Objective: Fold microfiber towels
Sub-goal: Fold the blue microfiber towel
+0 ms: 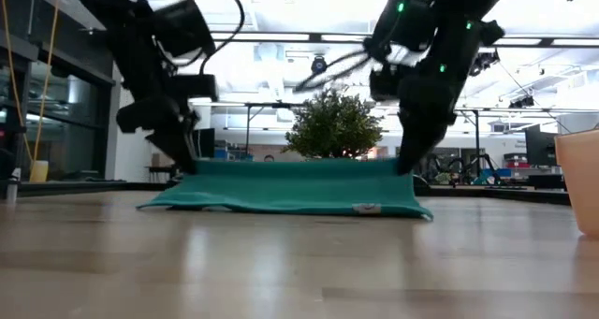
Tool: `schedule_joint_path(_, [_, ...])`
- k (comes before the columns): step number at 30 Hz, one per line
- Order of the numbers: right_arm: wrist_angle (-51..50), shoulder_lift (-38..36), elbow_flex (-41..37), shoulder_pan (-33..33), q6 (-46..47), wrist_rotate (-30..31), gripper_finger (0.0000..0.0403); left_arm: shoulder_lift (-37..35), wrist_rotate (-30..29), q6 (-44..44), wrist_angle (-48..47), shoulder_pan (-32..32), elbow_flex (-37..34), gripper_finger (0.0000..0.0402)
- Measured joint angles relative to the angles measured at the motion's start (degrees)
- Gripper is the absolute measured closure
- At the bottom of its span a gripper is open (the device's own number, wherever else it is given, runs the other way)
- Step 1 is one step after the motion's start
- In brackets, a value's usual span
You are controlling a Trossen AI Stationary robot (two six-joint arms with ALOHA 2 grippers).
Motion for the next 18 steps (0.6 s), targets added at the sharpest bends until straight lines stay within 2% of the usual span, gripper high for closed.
schedule_joint_path(5, [-0.35,-3.11,0.0,1.3,1.33,0.26,0.0403,-2.92,-1.98,3.83,-1.19,-1.27,1.09,0.0398])
schedule_joint_path(11, [0.48,-3.17,0.0,5.87,4.43,0.28,0.0403,-4.36,-3.05,2.73,-3.5,-4.76,1.12,0.04])
schedule_joint_path(18, [-0.51,-2.6,0.0,11.07,9.97,9.49,0.0403,-4.36,-9.65,1.46,-2.57,-11.08,-0.06,0.0401])
